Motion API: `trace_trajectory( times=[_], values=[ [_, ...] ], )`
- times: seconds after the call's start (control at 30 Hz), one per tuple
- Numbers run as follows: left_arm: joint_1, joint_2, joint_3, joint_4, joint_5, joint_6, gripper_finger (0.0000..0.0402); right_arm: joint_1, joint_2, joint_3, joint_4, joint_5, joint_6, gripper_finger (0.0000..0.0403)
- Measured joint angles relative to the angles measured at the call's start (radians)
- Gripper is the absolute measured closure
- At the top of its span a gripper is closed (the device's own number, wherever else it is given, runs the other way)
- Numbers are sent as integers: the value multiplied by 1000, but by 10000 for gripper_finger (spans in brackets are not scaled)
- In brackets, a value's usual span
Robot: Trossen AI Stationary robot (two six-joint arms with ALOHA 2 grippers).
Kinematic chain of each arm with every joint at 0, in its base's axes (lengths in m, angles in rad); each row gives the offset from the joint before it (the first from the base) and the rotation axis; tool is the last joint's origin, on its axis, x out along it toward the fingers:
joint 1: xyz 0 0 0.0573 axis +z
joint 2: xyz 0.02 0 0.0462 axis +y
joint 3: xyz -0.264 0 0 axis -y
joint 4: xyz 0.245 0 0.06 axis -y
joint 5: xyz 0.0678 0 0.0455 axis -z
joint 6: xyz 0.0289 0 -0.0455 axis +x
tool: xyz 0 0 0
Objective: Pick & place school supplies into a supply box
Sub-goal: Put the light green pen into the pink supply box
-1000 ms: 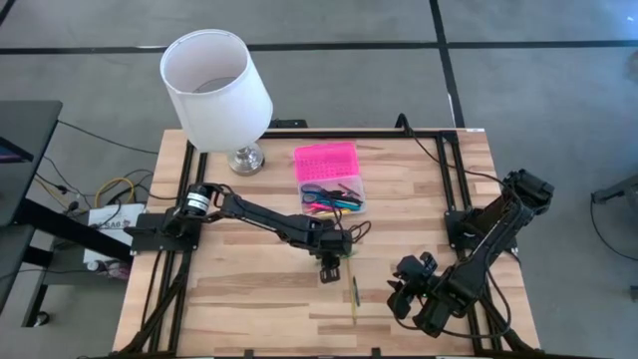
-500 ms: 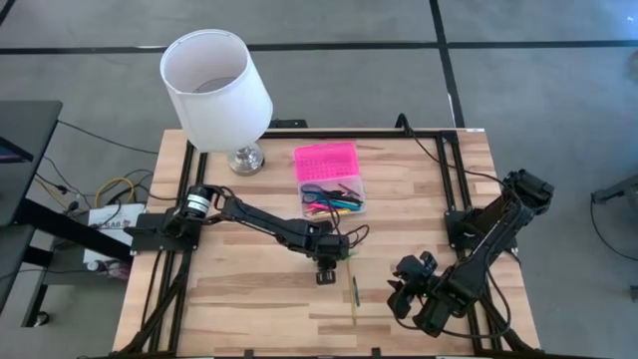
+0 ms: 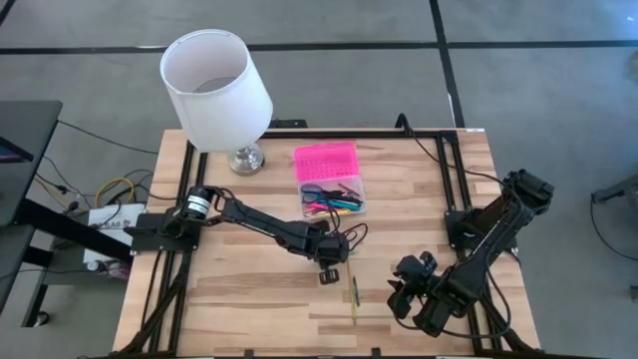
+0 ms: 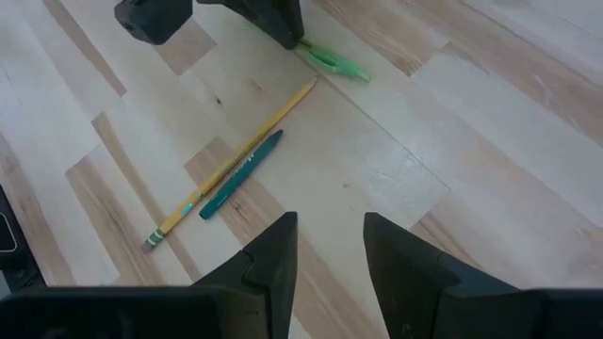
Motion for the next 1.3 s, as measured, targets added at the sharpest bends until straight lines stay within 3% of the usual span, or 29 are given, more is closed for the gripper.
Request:
trace_trajectory(
  times=[0.3, 0.83, 1.13, 1.3],
  values=[
    [2, 5, 53, -36, -15, 9, 377, 0, 0, 0, 0, -1, 0, 286],
    [79, 15, 303, -217, -41, 167, 383, 7, 0, 0, 0, -1, 0, 286],
    [208, 9, 422, -359, -132, 324, 382, 12, 0, 0, 0, 1, 22, 286],
    [305, 9, 421, -446, -109, 367, 382, 12, 0, 0, 20, 1, 28, 286]
  ],
)
